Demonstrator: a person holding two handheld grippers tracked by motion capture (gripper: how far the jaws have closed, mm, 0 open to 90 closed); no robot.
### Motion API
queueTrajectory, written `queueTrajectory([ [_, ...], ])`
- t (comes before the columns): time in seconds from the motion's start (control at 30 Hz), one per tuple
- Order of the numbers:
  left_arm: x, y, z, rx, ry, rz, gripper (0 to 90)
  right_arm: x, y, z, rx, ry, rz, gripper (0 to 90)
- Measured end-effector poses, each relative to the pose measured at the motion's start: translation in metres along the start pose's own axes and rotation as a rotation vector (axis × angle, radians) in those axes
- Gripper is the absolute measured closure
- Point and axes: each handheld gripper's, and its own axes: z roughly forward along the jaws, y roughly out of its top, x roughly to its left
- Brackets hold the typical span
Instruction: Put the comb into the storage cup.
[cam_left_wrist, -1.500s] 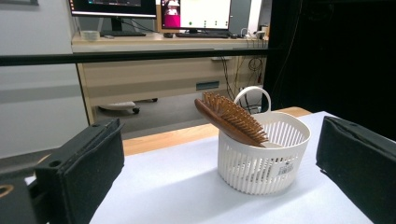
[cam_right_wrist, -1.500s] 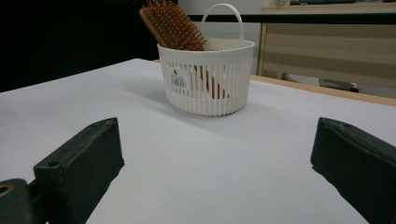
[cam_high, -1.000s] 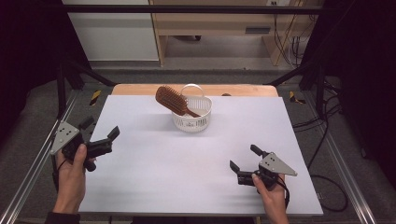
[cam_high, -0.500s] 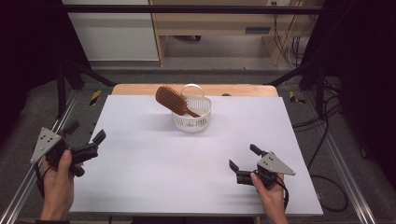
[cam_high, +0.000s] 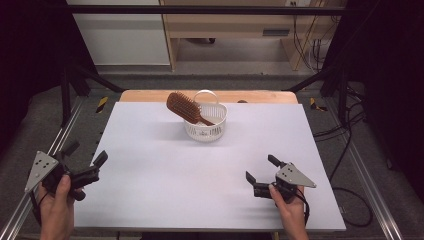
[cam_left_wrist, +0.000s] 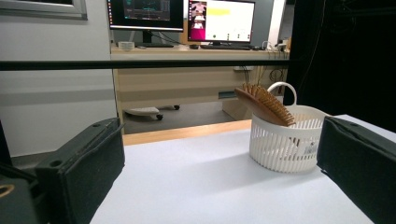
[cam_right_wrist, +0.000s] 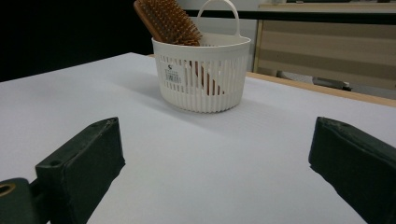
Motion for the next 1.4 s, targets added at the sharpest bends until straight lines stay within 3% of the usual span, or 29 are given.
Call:
queueTrajectory([
  [0.3,-0.007,-0.016,-0.005,-0.006,-0.003,0.004,0.9,-0.001,0.0,-0.001,-0.005,0.0,0.001,3.8],
  [0.53,-0.021,-0.029,-0.005,0.008,-0.027,0.046,0.8,-0.001,0.002,-0.002,-0.006,0.007,-0.016,3.9],
  [0.77,-0.03,-0.041,-0.004,0.019,-0.044,0.048,0.9,-0.001,0.002,-0.003,-0.003,0.012,-0.033,4.0],
  [1.4,-0.039,-0.061,0.002,0.042,-0.06,0.029,1.0,-0.005,0.001,-0.007,-0.013,0.009,-0.039,3.9],
])
